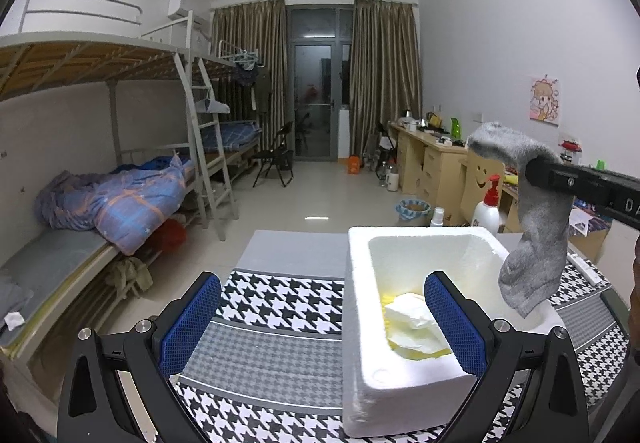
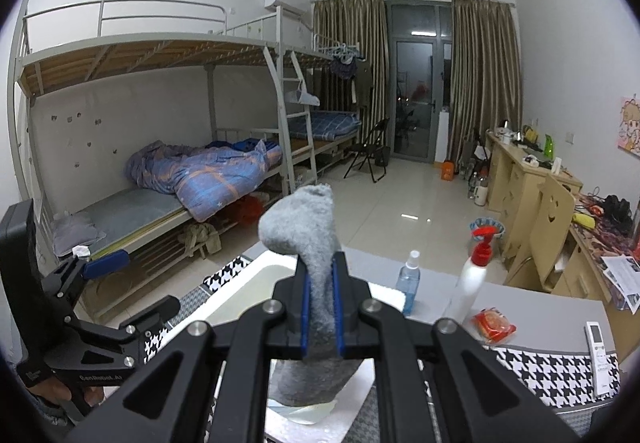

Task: Organize soft objects
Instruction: 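Lower the grey sock into the foam box and open the right gripper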

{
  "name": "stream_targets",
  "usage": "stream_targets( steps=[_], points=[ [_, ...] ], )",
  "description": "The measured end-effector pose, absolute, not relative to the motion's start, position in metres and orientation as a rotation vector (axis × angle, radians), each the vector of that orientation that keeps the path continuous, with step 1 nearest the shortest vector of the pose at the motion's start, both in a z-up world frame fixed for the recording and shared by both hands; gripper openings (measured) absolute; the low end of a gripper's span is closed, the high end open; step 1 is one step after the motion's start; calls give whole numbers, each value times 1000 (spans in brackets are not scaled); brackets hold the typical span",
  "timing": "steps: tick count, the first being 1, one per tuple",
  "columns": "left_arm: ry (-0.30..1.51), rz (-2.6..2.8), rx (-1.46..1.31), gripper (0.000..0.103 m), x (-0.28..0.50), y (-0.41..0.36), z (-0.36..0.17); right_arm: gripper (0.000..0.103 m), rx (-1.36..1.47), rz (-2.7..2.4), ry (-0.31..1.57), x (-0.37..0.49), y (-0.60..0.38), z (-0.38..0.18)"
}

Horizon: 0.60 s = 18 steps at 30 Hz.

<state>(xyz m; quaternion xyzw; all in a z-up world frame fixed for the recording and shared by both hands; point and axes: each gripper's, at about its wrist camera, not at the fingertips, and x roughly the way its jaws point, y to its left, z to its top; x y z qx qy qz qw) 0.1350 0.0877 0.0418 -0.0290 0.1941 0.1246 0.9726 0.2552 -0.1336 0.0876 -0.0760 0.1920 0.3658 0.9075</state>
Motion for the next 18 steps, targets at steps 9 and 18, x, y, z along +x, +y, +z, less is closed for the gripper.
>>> stream_targets(
  steps=[9, 18],
  points=[
    [395, 269, -60, 102, 136, 92, 38, 13, -176, 763, 441, 262, -123, 78],
    [416, 285, -61, 102, 137, 98, 29, 62, -198, 787, 496, 265, -111, 66]
  ],
)
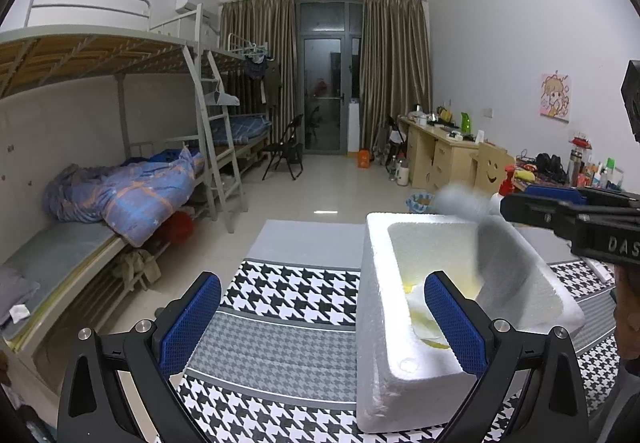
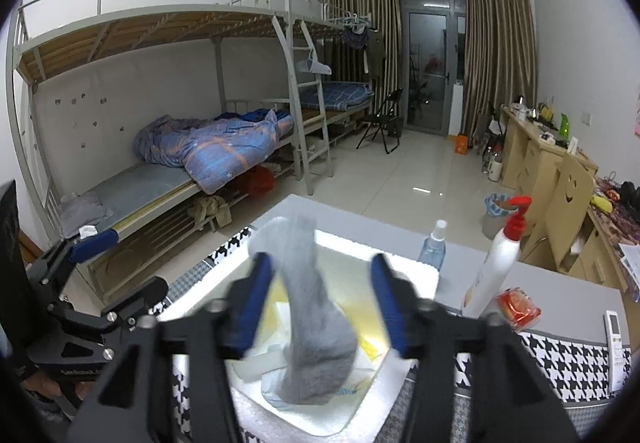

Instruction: Organize soft objects

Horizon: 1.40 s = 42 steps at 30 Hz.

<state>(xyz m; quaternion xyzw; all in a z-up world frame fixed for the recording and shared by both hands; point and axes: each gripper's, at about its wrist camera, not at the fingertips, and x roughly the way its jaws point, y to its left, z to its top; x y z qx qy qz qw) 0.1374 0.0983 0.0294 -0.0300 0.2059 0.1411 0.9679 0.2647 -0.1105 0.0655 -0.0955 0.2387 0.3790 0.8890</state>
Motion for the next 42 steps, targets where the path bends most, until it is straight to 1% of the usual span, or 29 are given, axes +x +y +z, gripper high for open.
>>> stream_targets(
  steps=[5, 7, 9, 17, 19, 21, 24, 32, 42],
  points=[
    [414, 284, -59, 102, 137, 98, 32, 62, -199, 799, 506, 262, -115, 66],
    [411, 281, -57, 102, 136, 97, 32, 65, -194, 793, 495, 259, -120, 68],
    [408, 279, -55, 102, 135, 96, 33, 71, -183, 788, 485, 258, -126, 70],
    [396, 242, -46, 102, 128, 74, 37, 73, -152, 761, 468, 255, -152, 71],
    [386, 232, -48, 102, 125, 68, 39, 79, -152, 748, 452, 250, -159, 71],
    [374, 228, -51, 102, 121, 63, 41, 86, -151, 737, 422, 244, -168, 72],
    [363, 217, -51, 102, 117, 55, 46, 90, -138, 725, 400, 238, -178, 74],
    [307, 204, -14, 102, 104, 31, 60, 91, -97, 711, 360, 226, -200, 76],
    [270, 178, -16, 102, 89, 14, 65, 91, -84, 647, 328, 205, -225, 70]
  ],
)
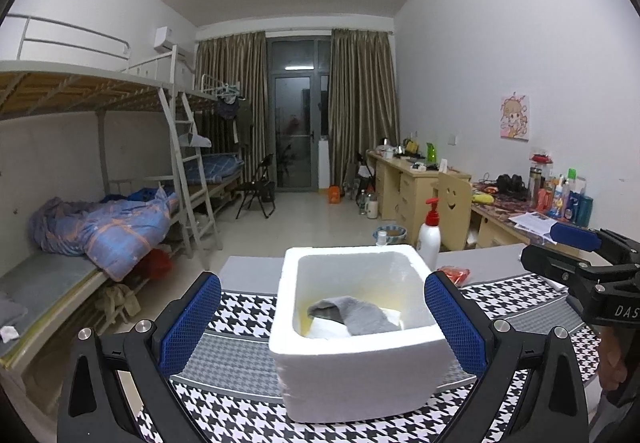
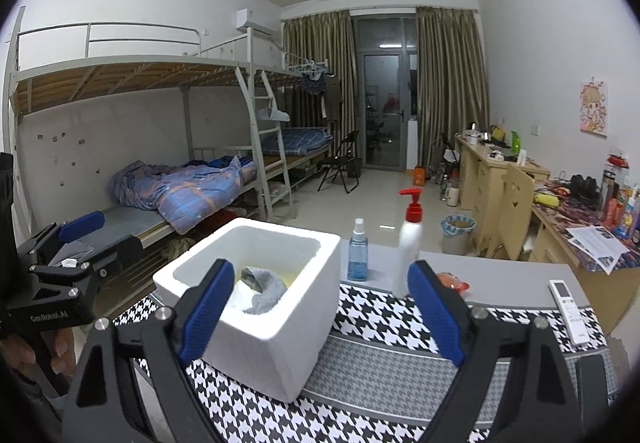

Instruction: Organize soft objects

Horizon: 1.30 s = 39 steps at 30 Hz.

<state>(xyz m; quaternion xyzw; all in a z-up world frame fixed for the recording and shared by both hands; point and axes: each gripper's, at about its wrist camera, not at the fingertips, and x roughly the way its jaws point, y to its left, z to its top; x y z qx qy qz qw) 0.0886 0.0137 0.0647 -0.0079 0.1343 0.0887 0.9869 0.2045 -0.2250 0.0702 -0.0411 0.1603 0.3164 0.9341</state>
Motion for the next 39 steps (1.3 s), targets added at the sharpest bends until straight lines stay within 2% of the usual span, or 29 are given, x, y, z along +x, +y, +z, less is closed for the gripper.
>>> stream_targets(
  steps=[9, 10, 12, 13, 39],
  points=[
    [244, 153, -11, 102, 76, 1, 65, 92, -66, 631, 293, 179, -242, 64],
    [241, 152, -12, 102, 73, 1, 65, 93, -64, 633, 289, 176, -244, 63],
    [233, 151, -7, 102, 69, -1, 64, 102, -60, 625, 279, 170, -248, 61],
    [230, 148, -6, 102, 68, -3, 64, 102, -58, 616, 264, 165, -250, 59],
    [181, 126, 9, 102, 31, -28, 48, 102, -10, 568, 262, 121, -273, 35]
  ],
)
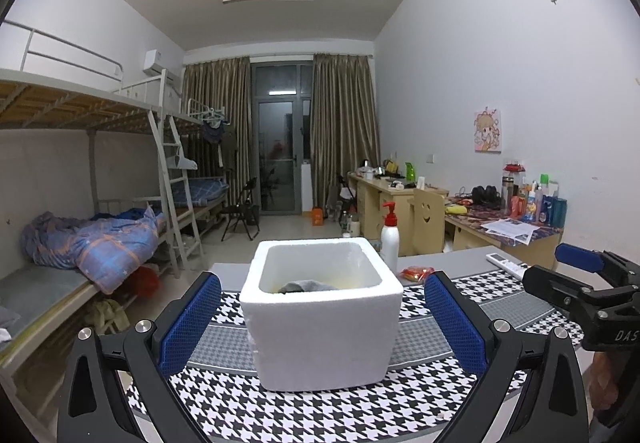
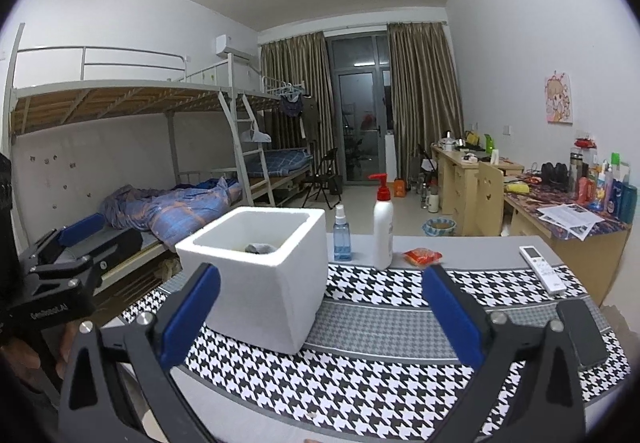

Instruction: Organize soft objects

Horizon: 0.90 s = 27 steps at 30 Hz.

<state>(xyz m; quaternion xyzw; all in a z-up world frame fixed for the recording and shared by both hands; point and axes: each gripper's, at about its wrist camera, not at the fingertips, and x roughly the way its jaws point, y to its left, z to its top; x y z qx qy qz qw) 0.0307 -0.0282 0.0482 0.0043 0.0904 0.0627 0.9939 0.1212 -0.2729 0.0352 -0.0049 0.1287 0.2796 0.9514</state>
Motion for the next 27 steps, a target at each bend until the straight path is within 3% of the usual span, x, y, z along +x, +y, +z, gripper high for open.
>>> stream_targets(
  steps=[27],
  points=[
    [218, 81, -14, 102, 17, -35, 15, 102, -28, 529, 251, 98, -279, 7]
  ],
)
